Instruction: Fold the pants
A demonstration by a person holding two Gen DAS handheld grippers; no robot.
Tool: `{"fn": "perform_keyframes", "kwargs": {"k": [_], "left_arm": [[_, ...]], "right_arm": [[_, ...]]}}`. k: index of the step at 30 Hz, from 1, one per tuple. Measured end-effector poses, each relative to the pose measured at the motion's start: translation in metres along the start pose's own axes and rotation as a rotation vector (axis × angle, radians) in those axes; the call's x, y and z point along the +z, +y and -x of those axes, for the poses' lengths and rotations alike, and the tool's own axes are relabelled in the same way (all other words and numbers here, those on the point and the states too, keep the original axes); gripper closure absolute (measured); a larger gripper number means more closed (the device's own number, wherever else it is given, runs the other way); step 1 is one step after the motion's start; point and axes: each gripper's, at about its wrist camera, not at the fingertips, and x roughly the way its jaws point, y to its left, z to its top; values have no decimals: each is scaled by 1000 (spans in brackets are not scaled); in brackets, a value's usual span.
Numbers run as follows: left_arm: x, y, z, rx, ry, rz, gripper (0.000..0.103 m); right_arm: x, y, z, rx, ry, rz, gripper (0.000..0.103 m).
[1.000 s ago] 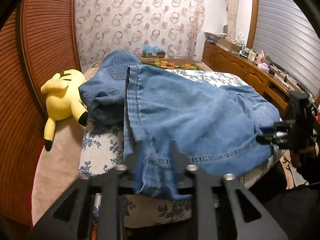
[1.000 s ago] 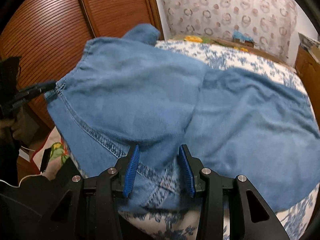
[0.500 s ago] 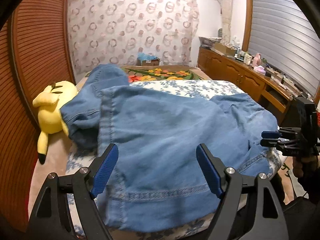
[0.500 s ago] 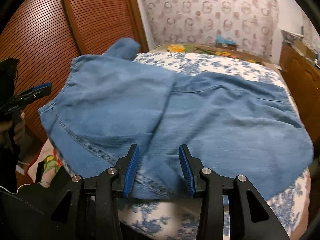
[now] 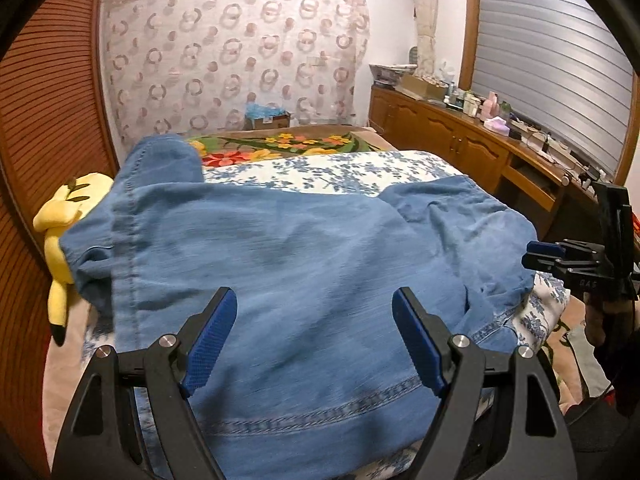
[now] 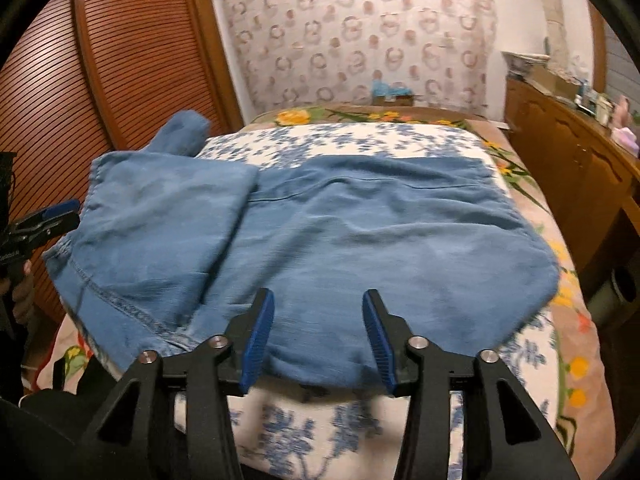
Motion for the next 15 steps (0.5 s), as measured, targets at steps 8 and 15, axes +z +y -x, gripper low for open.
{"fn": "perform_keyframes", "kwargs": {"k": [8,15], "left_arm": [[2,-22,-24,-27,16,-16,22],[-4,-39,-49,-57,64,-25,22]], "right_arm": [[-14,-14,20,-50,-29,-25,38],[-19,-34,28,-114,-38,-52,34]]}}
